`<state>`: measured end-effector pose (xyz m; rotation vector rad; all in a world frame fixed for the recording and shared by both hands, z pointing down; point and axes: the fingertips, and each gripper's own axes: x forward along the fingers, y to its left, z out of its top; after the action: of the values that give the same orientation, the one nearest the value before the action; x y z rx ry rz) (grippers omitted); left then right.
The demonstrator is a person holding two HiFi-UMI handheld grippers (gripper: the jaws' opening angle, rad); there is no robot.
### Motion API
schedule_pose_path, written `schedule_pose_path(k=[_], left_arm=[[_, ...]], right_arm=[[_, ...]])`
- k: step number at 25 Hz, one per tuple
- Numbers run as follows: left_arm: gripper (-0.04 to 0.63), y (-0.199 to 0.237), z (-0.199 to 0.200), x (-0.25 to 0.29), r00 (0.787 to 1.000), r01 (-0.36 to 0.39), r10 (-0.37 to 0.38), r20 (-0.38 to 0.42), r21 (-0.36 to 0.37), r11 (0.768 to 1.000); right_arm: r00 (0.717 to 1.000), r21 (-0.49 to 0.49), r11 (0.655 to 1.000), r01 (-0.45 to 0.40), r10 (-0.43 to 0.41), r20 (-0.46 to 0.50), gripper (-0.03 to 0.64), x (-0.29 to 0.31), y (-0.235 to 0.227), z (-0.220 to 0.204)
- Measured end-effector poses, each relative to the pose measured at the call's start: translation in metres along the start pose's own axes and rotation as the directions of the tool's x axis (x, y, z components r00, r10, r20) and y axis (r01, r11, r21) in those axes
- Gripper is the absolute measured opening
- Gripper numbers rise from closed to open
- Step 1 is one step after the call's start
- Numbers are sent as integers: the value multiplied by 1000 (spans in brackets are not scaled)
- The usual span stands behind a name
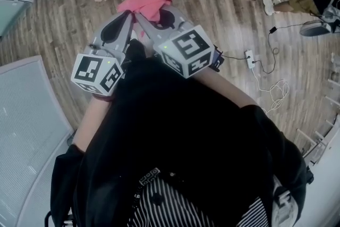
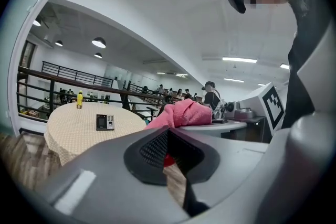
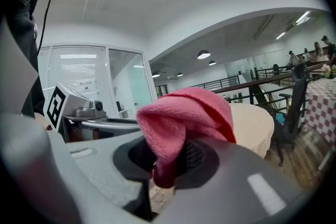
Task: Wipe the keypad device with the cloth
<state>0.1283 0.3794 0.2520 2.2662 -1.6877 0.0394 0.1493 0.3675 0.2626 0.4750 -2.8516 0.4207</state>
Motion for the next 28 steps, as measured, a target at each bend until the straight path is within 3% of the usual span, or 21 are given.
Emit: schedule_pose_path(k=[11,28], left_arm=[[5,26,0,48,997,70,-70,-21,3,998],[5,151,44,100,976,211,-213,-44,-39,977]], right_arm=[[998,19,998,62,-62,0,69,28,-44,2],[977,25,977,209,-208,-39,69,150,-83,51]])
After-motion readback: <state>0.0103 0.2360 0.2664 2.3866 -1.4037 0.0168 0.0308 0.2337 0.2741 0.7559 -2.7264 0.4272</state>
